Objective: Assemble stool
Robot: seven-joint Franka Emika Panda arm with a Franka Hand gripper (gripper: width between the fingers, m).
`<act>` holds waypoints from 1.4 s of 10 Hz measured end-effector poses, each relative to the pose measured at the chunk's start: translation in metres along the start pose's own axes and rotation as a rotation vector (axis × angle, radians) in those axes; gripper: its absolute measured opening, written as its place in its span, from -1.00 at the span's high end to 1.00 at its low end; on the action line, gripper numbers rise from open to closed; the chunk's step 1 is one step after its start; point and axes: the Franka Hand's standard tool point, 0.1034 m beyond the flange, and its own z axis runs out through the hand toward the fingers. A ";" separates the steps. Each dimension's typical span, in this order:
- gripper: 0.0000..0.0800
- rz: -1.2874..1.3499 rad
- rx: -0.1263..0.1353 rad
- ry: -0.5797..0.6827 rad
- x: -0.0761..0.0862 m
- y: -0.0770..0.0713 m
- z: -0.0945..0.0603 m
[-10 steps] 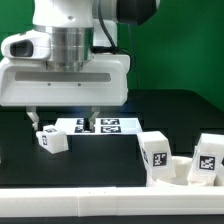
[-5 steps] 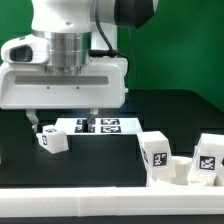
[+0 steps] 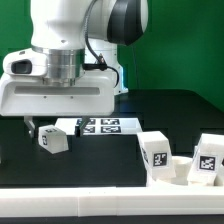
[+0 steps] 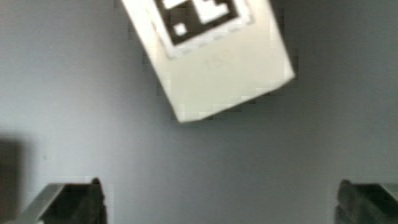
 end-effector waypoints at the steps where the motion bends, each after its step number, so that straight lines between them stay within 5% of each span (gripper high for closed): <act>1: -0.62 0.002 0.003 -0.008 -0.001 -0.001 0.001; 3: -0.62 0.013 0.043 -0.163 -0.004 -0.009 0.002; 4: -0.62 0.000 0.018 -0.185 0.002 -0.003 0.003; 10: -0.62 0.018 0.058 -0.540 -0.019 -0.005 0.010; 14: -0.62 -0.144 0.005 -0.740 -0.018 0.011 0.015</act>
Offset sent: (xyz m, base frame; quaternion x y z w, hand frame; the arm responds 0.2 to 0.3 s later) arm 0.0082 -0.0352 0.0066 -0.1136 -0.1202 -0.0286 0.9858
